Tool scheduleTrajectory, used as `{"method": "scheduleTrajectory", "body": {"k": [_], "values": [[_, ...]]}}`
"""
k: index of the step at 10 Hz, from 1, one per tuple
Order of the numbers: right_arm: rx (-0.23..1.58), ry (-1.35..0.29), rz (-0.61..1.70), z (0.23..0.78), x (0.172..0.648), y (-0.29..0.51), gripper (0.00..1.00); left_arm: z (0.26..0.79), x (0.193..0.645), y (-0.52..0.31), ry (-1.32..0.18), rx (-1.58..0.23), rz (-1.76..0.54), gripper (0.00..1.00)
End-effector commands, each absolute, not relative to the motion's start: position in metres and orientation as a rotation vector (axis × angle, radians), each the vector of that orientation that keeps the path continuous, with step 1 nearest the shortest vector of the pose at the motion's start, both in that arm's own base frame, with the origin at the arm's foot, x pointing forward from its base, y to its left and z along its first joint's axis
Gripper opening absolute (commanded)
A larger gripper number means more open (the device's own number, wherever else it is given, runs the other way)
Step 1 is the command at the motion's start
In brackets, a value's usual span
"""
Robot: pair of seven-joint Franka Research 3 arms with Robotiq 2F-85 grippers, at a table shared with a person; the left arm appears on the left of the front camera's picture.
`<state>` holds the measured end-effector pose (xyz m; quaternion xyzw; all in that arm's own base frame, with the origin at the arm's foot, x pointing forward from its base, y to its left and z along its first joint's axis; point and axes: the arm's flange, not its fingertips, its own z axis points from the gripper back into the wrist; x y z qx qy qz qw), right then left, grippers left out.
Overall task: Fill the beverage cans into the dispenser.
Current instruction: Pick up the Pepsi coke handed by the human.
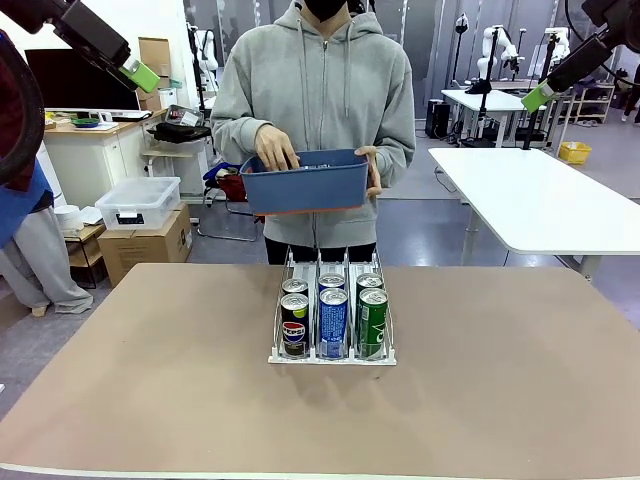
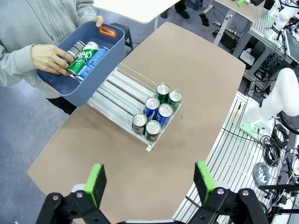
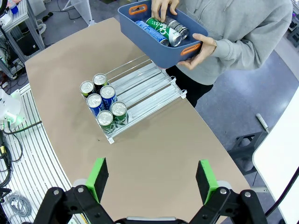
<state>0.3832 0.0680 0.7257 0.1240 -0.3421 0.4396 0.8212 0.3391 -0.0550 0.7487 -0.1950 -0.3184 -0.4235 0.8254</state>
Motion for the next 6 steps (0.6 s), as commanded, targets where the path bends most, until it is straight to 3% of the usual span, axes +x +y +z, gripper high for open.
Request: {"method": "scheduleTrajectory", "body": {"k": [1,6], "values": [[0.274,-0.731,0.941,0.7261,0.3825,0.067,1.0,0.7493,0.3393,-0.0532,-0.682,-0.413,-0.901,1.0],[0.274,-0.731,0.941,0.7261,0.3825,0.067,1.0,0.7493,0.3393,-0.0532,-0.682,-0.413,-0.901,1.0]]}}
